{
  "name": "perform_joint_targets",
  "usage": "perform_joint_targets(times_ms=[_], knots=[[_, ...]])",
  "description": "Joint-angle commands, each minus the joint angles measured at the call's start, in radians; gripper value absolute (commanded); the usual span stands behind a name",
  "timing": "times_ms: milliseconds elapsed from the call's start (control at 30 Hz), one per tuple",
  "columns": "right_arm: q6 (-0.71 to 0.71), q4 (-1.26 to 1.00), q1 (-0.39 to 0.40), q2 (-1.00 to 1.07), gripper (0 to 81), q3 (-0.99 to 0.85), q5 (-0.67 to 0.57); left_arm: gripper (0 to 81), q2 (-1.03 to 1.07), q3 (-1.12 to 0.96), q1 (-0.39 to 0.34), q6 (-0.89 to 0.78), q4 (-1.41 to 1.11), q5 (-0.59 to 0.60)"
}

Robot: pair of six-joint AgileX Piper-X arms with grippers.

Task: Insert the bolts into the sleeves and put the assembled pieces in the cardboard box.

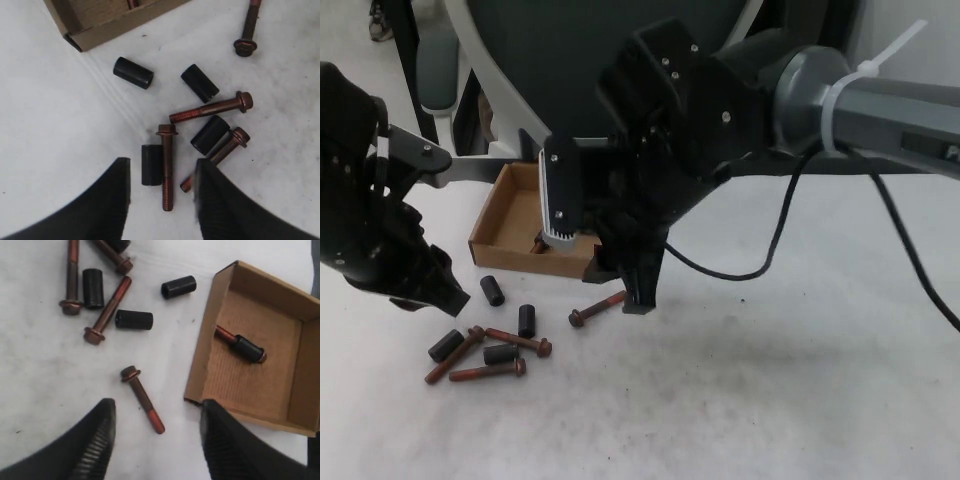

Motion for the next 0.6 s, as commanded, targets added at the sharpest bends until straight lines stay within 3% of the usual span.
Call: perform_joint_targets(times_ms=[0, 67, 567], knots=[[-0.047, 0.000, -0.002, 0.027, 46.9, -0.002, 0.009, 40.1, -0.004, 0.002, 0.002, 0.003, -0.012, -0.015], [-0.051, 0.001, -0.002, 0.053, 43.8, -0.002, 0.009, 40.1, -0.004, 0.001, 0.002, 0.018, -0.021, -0.017], [-0.101, -0.042, -0.002, 0.105, 43.8, -0.002, -0.038, 40.3, 0.043, 0.001, 0.002, 0.037, -0.055, -0.017]])
